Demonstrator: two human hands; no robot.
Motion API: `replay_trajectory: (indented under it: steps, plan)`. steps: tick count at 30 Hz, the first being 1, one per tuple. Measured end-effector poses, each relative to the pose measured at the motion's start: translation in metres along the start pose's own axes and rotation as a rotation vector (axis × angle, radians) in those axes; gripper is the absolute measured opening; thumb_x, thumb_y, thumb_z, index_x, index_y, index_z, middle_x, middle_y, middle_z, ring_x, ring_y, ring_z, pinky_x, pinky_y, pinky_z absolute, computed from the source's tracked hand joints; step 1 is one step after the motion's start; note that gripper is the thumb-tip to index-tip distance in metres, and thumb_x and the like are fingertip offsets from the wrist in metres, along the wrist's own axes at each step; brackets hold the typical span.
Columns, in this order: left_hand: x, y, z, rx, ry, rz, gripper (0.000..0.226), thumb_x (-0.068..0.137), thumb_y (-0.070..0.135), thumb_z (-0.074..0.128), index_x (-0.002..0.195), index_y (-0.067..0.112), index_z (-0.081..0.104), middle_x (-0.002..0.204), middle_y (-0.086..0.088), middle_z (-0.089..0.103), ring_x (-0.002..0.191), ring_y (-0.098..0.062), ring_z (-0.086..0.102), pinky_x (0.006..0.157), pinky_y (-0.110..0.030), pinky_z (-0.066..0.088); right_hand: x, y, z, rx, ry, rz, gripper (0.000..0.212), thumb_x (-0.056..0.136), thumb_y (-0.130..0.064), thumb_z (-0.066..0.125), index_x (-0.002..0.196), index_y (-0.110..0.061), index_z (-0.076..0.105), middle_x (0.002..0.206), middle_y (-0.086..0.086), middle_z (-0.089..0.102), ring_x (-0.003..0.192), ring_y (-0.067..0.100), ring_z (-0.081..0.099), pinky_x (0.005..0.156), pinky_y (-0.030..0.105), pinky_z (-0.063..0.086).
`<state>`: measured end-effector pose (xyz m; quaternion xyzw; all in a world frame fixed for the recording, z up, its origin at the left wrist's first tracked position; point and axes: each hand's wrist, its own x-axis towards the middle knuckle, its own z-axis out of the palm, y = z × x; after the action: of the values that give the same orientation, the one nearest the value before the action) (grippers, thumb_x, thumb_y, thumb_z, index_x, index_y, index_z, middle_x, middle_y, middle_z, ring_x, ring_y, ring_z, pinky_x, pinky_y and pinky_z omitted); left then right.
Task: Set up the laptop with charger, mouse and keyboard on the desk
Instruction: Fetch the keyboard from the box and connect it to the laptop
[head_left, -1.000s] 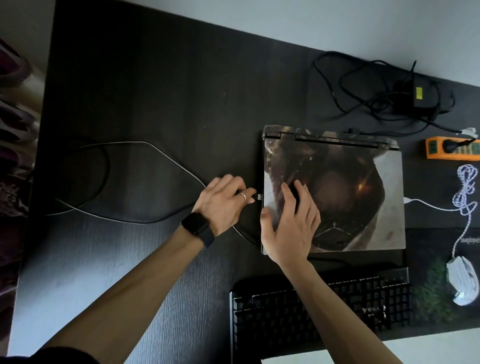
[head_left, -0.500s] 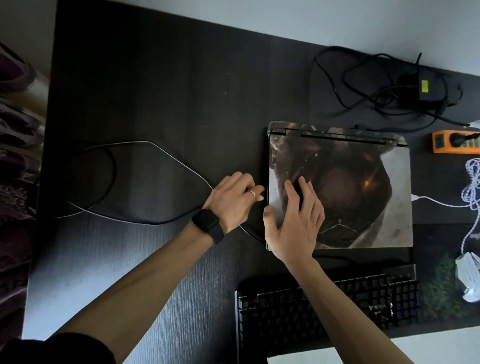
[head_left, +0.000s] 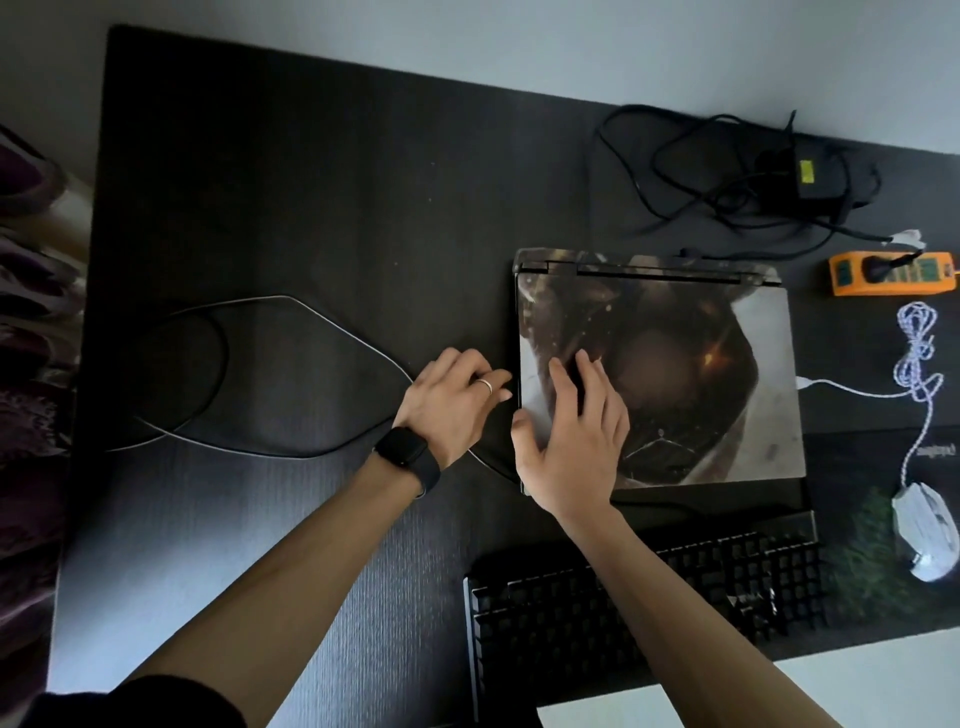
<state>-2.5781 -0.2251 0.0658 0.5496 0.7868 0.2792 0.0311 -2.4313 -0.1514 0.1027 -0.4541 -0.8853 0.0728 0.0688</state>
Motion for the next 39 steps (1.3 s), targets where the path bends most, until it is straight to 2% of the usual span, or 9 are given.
replay_trajectory:
  steps: [3, 8, 15, 18, 24, 26, 28, 31, 39]
  plan:
    - [-0.002, 0.007, -0.008, 0.054, -0.064, -0.053, 0.033, 0.093, 0.037, 0.05, 0.112, 0.021, 0.071, 0.098, 0.001, 0.061, 0.09, -0.021, 0.053, 0.072, -0.037, 0.053, 0.001, 0.002, -0.005, 0.053, -0.035, -0.018, 0.062, 0.085, -0.046, 0.059, 0.141, -0.018, 0.054, 0.155, 0.009, 0.042, 0.145, 0.028, 0.035, 0.117, 0.047, 0.027]
    - [-0.045, 0.049, -0.043, 0.138, -0.182, -0.222, 0.062, 0.079, 0.022, 0.068, 0.138, 0.019, 0.051, 0.132, -0.005, 0.052, 0.115, -0.025, 0.044, 0.09, -0.044, 0.045, -0.007, 0.036, -0.046, 0.138, -0.249, -0.075, 0.055, 0.09, -0.043, 0.059, 0.14, -0.021, 0.051, 0.154, 0.0, 0.042, 0.141, 0.023, 0.039, 0.112, 0.044, 0.038]
    - [-0.131, 0.129, -0.064, 0.002, -0.415, -0.703, 0.062, 0.091, 0.042, 0.053, 0.148, 0.025, 0.033, 0.135, -0.003, 0.042, 0.12, -0.027, 0.043, 0.094, -0.042, 0.043, -0.087, 0.151, -0.1, 0.235, -0.214, 0.339, 0.054, 0.09, -0.03, 0.069, 0.136, -0.007, 0.051, 0.145, 0.015, 0.048, 0.134, 0.035, 0.042, 0.11, 0.047, 0.037]
    - [-0.152, 0.162, -0.058, -0.033, -0.407, -0.853, 0.063, 0.092, 0.045, 0.051, 0.149, 0.024, 0.031, 0.133, -0.006, 0.043, 0.121, -0.03, 0.041, 0.096, -0.046, 0.043, -0.121, 0.216, -0.116, 0.198, -0.298, 0.506, 0.062, 0.09, -0.035, 0.069, 0.139, -0.004, 0.047, 0.15, 0.017, 0.04, 0.138, 0.04, 0.035, 0.112, 0.051, 0.032]
    - [-0.174, 0.213, -0.049, -0.026, -0.343, -1.056, 0.081, 0.088, 0.054, 0.054, 0.153, 0.028, 0.014, 0.136, -0.009, 0.044, 0.123, -0.033, 0.042, 0.097, -0.05, 0.043, -0.165, 0.291, -0.124, 0.199, -0.444, 0.479, 0.08, 0.086, -0.045, 0.072, 0.149, -0.016, 0.033, 0.157, 0.018, 0.027, 0.14, 0.045, 0.027, 0.114, 0.054, 0.027]
    - [-0.174, 0.225, -0.047, -0.048, -0.375, -1.073, 0.099, 0.077, 0.059, 0.064, 0.153, 0.035, 0.005, 0.145, -0.01, 0.036, 0.131, -0.033, 0.037, 0.104, -0.052, 0.039, -0.168, 0.297, -0.127, 0.24, -0.49, 0.456, 0.089, 0.083, -0.052, 0.073, 0.153, -0.023, 0.026, 0.16, 0.015, 0.024, 0.143, 0.043, 0.024, 0.115, 0.054, 0.026]
    - [-0.17, 0.232, -0.043, -0.041, -0.503, -1.047, 0.118, 0.064, 0.059, 0.076, 0.149, 0.047, -0.006, 0.158, -0.015, 0.011, 0.141, -0.035, 0.022, 0.11, -0.054, 0.031, -0.169, 0.301, -0.128, 0.226, -0.545, 0.435, 0.105, 0.076, -0.062, 0.074, 0.157, -0.027, 0.017, 0.164, 0.012, 0.018, 0.146, 0.042, 0.019, 0.117, 0.053, 0.024]
    - [-0.162, 0.241, -0.041, 0.019, -0.652, -1.016, 0.141, 0.05, 0.056, 0.086, 0.143, 0.055, -0.02, 0.158, -0.018, -0.017, 0.145, -0.037, 0.008, 0.111, -0.055, 0.025, -0.177, 0.305, -0.128, 0.206, -0.601, 0.379, 0.124, 0.067, -0.068, 0.078, 0.159, -0.03, 0.003, 0.167, 0.006, 0.006, 0.147, 0.041, 0.012, 0.117, 0.054, 0.026]
    - [-0.145, 0.223, -0.046, 0.129, -0.643, -0.913, 0.139, 0.057, 0.043, 0.09, 0.141, 0.06, -0.019, 0.161, -0.013, -0.014, 0.143, -0.038, 0.018, 0.113, -0.052, 0.031, -0.164, 0.304, -0.12, 0.145, -0.486, 0.363, 0.104, 0.078, -0.061, 0.074, 0.159, -0.022, 0.02, 0.163, 0.014, 0.022, 0.137, 0.047, 0.028, 0.114, 0.048, 0.028]
